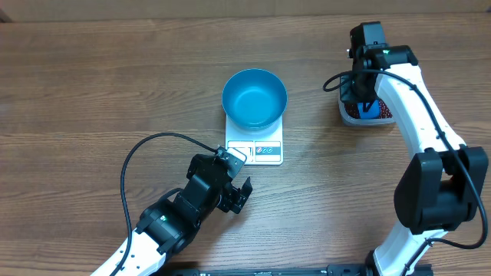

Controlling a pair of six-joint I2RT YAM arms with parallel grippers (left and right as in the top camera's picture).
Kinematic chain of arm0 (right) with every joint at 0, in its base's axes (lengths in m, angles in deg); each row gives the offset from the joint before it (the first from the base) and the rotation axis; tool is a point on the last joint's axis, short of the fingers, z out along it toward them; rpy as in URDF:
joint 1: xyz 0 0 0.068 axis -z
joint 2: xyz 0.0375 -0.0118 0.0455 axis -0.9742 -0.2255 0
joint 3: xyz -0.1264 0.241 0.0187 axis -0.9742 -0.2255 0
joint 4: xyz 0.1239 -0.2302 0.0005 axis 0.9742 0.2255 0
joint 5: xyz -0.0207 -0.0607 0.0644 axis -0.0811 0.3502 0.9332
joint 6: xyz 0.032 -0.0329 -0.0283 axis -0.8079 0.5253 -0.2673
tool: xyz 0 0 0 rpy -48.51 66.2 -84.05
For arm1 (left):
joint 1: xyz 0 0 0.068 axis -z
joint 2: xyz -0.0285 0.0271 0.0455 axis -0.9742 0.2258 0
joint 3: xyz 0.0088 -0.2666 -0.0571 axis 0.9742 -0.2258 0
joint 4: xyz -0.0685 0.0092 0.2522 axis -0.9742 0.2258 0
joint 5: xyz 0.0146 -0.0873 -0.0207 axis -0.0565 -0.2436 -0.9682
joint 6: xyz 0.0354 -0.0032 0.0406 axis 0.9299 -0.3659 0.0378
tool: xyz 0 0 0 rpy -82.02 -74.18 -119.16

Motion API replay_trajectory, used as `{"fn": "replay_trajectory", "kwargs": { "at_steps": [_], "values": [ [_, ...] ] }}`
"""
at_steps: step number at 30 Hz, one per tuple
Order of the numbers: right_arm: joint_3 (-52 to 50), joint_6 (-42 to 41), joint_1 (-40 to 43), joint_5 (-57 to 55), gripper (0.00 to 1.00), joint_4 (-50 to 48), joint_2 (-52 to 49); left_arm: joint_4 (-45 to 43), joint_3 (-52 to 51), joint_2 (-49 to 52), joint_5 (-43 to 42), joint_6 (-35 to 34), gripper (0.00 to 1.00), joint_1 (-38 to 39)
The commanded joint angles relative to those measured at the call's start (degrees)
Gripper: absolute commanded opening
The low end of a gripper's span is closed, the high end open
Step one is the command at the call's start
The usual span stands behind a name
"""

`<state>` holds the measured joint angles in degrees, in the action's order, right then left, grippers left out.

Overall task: Scoop item into bowl and weigh 150g on scale
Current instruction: 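Push the blue scoop through the beans with the right gripper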

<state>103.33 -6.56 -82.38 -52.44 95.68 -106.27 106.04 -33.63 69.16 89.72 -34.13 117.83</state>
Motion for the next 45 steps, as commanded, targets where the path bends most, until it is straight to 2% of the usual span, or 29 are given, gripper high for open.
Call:
{"fn": "replay_trajectory", "kwargs": {
  "at_steps": [1, 20, 45],
  "values": [
    [0.7, -0.4, 1.2, 9.3, 0.04, -0.6, -0.8, 0.0, -0.1, 0.2, 0.6, -0.6, 1.00, 0.4],
    [0.7, -0.4, 12.0, 28.5, 0.04, 0.2, -0.9, 0.0, -0.1, 0.2, 0.6, -0.6, 0.99, 0.4],
    [0.2, -7.1, 15.4, 31.2, 0.04, 1.6, -1.0, 0.0, -0.1, 0.2, 0.6, -0.6, 1.00, 0.4]
  ]
}}
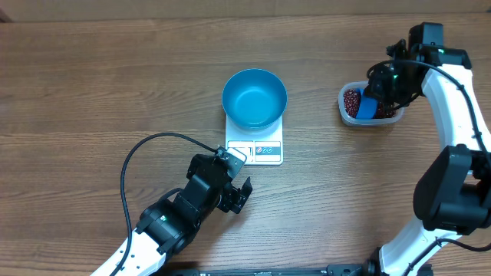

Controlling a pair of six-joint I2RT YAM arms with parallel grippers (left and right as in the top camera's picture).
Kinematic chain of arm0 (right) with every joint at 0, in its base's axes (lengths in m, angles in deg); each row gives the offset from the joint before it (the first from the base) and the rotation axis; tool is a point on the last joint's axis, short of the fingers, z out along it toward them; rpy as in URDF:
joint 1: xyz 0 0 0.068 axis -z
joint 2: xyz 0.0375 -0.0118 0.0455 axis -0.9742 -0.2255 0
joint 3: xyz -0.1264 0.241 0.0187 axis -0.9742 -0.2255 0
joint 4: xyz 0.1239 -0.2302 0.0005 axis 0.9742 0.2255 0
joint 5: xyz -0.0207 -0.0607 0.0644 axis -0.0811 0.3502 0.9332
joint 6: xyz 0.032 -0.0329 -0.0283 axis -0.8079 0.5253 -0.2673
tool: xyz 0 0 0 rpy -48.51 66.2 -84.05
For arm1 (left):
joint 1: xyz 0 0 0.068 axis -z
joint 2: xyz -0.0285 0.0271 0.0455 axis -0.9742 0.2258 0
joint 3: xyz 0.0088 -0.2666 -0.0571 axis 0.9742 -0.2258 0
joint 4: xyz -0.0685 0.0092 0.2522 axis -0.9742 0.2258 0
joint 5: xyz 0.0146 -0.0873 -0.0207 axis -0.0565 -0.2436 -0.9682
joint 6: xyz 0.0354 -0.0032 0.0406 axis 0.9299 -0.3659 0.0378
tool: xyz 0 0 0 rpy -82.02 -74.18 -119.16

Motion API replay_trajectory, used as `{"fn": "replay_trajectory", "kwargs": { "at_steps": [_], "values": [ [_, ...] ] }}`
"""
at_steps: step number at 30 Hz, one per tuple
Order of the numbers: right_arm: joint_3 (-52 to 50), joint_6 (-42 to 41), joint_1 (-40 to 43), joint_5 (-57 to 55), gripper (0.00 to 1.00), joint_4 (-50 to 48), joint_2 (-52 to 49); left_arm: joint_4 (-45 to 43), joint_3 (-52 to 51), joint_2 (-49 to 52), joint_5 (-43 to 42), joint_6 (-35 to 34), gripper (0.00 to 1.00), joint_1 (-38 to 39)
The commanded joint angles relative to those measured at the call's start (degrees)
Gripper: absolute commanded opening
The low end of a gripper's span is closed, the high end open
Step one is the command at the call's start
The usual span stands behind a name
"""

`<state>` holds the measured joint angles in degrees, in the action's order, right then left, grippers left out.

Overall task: Scoop item into bowl and weigh 150g on scale
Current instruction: 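Push the blue scoop through the beans with the right gripper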

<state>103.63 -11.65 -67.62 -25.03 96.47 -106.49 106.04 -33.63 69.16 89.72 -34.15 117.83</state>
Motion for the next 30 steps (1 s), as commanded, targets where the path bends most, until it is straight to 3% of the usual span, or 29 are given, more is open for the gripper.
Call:
{"fn": "replay_trajectory", "kwargs": {
  "at_steps": [1, 13, 30],
  "values": [
    [-0.3, -2.5, 1.0, 3.9, 0.04, 0.8, -0.8, 0.0, -0.1, 0.2, 0.6, -0.6, 0.99, 0.4],
    [-8.6, -2.9, 2.1, 8.9, 0.04, -4.9, -0.8, 0.0, -0.1, 0.2, 0.6, -0.6, 1.00, 0.4],
    [-8.7, -2.6, 6.6, 9.3, 0.04, -4.3, -1.0, 0.0, -0.1, 0.2, 0.6, -0.6, 1.00, 0.4]
  ]
}}
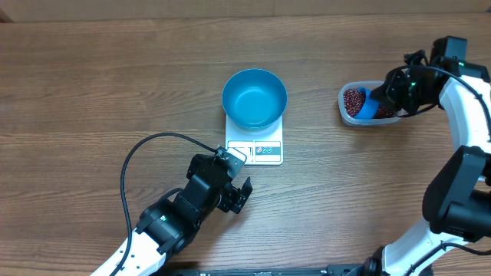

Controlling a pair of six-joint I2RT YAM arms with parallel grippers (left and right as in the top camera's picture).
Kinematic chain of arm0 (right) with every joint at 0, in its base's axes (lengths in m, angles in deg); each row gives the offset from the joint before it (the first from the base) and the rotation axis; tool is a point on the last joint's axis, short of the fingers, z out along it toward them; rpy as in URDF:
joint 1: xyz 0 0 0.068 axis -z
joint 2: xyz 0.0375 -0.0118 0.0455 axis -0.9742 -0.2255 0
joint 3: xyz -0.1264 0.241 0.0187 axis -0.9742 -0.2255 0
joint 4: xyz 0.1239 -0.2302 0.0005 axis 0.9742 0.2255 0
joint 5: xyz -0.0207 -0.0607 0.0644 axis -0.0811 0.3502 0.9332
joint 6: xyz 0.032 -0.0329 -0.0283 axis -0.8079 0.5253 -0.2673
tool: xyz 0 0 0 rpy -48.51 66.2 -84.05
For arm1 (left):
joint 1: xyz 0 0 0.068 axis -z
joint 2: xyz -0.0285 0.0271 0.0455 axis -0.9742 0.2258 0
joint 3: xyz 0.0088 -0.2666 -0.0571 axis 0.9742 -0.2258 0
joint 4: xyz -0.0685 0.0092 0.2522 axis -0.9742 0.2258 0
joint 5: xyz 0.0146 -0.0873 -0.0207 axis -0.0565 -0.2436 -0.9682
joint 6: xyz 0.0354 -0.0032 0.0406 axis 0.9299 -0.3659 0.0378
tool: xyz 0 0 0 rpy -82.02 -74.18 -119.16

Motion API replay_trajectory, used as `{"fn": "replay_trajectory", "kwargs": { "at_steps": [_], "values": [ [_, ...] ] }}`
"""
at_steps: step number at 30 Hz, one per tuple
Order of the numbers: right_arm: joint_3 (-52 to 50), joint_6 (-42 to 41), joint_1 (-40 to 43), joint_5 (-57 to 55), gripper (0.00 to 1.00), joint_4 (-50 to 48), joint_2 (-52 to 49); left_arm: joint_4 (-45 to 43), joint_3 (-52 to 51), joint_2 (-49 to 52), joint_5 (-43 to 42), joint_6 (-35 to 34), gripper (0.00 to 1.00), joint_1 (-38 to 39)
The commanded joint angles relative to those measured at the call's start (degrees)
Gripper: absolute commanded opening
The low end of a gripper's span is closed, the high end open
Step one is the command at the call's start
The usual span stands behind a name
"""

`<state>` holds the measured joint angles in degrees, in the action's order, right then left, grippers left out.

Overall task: Scoop item into bowl and weigh 150g on scale
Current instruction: 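Push the blue scoop through the beans with the right gripper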

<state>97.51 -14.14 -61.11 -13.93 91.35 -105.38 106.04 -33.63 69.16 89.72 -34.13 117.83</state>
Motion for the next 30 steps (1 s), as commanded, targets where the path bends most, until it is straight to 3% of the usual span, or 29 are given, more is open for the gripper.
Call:
{"fn": "replay_trajectory", "kwargs": {
  "at_steps": [1, 30],
  "values": [
    [-2.5, -0.2, 0.0, -1.8, 0.04, 0.9, -2.1, 0.0, -0.1, 0.2, 0.6, -0.6, 0.99, 0.4],
    [-2.9, 1.1, 3.4, -5.0, 0.04, 2.2, -5.0, 0.0, -0.1, 0.2, 0.6, -0.6, 1.00, 0.4]
  ]
}}
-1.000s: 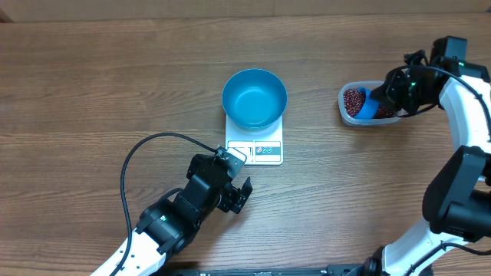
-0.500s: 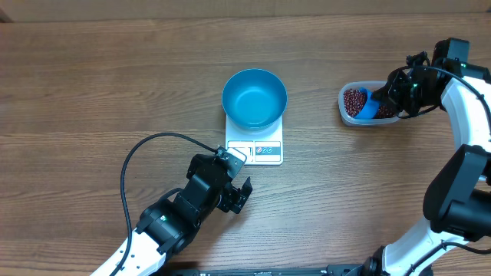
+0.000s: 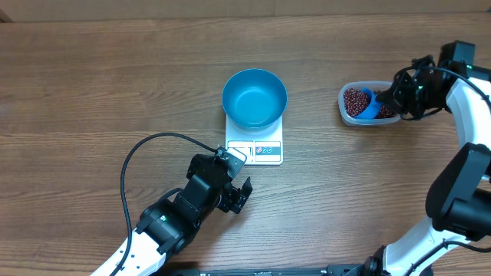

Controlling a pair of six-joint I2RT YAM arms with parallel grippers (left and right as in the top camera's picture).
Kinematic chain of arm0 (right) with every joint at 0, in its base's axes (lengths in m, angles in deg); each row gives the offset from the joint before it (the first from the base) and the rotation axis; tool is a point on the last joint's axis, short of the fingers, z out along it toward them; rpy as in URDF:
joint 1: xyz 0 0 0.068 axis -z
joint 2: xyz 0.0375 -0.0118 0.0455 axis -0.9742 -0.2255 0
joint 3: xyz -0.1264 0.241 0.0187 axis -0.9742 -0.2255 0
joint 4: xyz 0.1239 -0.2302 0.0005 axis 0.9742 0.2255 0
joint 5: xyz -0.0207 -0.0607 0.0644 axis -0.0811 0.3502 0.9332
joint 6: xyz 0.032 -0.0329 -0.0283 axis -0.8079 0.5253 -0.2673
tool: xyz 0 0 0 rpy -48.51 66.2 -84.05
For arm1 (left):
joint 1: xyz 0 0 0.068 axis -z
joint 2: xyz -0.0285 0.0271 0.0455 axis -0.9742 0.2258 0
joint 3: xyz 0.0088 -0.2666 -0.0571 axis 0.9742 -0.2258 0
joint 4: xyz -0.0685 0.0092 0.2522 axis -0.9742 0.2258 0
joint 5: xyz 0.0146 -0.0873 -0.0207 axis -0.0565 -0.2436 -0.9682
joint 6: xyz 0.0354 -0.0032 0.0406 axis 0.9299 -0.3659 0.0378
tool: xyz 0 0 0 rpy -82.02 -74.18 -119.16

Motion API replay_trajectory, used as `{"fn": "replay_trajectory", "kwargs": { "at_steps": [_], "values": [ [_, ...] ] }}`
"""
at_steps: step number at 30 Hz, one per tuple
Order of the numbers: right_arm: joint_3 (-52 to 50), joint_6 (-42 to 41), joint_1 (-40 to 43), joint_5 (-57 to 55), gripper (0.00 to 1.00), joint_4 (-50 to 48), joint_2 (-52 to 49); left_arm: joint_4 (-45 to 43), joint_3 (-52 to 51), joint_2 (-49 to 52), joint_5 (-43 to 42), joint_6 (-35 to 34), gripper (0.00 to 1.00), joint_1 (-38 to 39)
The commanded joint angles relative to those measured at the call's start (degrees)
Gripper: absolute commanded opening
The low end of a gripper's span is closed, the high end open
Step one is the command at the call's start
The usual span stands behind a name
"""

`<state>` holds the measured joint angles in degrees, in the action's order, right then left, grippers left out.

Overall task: Scoop item into bowl and weigh 150g on scale
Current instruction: 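Push the blue scoop through the beans with the right gripper, then tilt and lift the blue scoop full of beans with the right gripper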

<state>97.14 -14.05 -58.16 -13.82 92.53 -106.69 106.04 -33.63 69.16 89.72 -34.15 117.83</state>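
A blue bowl (image 3: pixel 255 98) stands empty on a white scale (image 3: pixel 255 147) at mid-table. To the right, a clear tub (image 3: pixel 354 103) holds dark red beans (image 3: pixel 354 100). A blue scoop (image 3: pixel 369 106) lies tilted in the tub among the beans, and my right gripper (image 3: pixel 389 99) is shut on its handle end, reaching in from the right. My left gripper (image 3: pixel 240 195) rests low near the table, below and left of the scale, open with nothing between its fingers.
A black cable (image 3: pixel 146 149) loops over the table left of the left arm. The right arm (image 3: pixel 468 115) runs down the right edge. Wood tabletop (image 3: pixel 92 92) surrounds the scale.
My right gripper has shifted slightly further right with the scoop, exposing more of the beans in the tub. The left arm, bowl and scale are unchanged.
First my right arm stood over the tub from above, covering most of it, with the scoop inside. Then it had swung out to the right, scoop still in the tub. It has kept drawing rightward, the scoop lying lower among the beans. The bowl stays empty.
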Motion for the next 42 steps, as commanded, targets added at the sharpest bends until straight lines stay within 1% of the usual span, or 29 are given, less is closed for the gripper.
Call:
{"fn": "replay_trajectory", "kwargs": {
  "at_steps": [1, 21, 35, 38, 42],
  "values": [
    [-2.5, 1.4, 0.7, -5.1, 0.04, 1.1, -3.7, 0.0, -0.1, 0.2, 0.6, -0.6, 1.00, 0.4],
    [-2.5, 3.5, 0.9, -10.1, 0.04, 0.8, -4.2, 0.0, -0.1, 0.2, 0.6, -0.6, 0.99, 0.4],
    [-2.5, 4.8, 2.6, -10.0, 0.04, 0.3, -4.2, -0.1, -0.1, 0.2, 0.6, -0.6, 0.99, 0.4],
    [-2.5, 7.3, 3.7, -7.0, 0.04, 0.3, -4.2, 0.0, -0.1, 0.2, 0.6, -0.6, 1.00, 0.4],
    [-2.5, 7.5, 5.4, -3.7, 0.04, 0.0, -4.2, 0.0, -0.1, 0.2, 0.6, -0.6, 0.99, 0.4]
  ]
}}
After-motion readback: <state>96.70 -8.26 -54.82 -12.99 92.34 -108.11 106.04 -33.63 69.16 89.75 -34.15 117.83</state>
